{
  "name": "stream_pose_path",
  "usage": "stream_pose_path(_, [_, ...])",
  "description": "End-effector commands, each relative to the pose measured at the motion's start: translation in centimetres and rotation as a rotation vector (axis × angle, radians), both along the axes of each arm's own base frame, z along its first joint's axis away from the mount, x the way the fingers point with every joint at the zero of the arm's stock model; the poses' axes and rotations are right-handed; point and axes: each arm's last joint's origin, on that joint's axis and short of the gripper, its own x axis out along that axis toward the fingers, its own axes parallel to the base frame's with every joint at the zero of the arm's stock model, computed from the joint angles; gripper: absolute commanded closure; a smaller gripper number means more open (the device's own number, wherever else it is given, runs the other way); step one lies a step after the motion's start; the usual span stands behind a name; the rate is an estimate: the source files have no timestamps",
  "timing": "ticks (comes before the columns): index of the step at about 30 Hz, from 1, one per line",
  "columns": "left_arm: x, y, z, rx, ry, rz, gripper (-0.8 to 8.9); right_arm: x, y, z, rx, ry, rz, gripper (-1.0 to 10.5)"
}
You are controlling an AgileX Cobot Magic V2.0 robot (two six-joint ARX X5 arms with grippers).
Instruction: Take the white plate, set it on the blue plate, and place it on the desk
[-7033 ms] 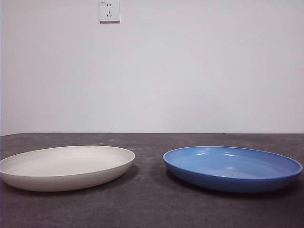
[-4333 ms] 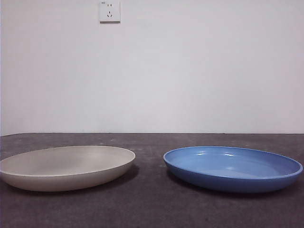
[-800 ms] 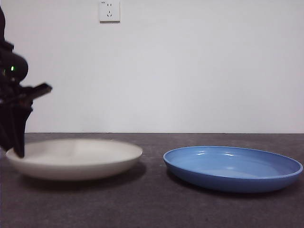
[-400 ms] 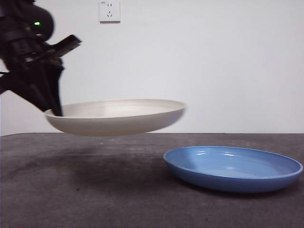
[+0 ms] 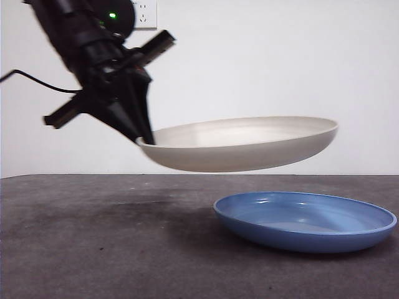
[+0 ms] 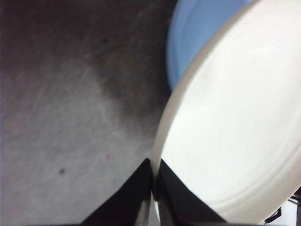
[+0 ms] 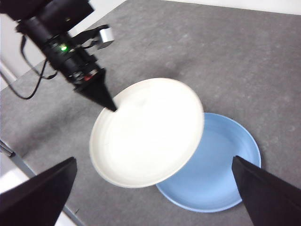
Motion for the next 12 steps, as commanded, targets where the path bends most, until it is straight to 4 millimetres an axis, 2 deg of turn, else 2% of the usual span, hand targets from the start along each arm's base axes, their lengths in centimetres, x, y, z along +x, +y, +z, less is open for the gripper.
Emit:
stream_pose_path(1, [1.2,-1.8,0.1,-0.005,0.014,-0.008,8.02,-0.6,-0.3,0.6,0.018,-0.013,-0.006,3.5])
stream_pose_path(5, [2.5,-3.8,-0.1,0.013,0.039,-0.036,8.02,-1.3,-0.5,0.9,0.022,-0.017,-0.006,3.5])
stream_pose_path(12, [4.5,-7.0,-1.6,0.077,0.107,-0.075,8.02,-1.8,-0.8,1.9,0.034,-0.044,-0.005,3.5])
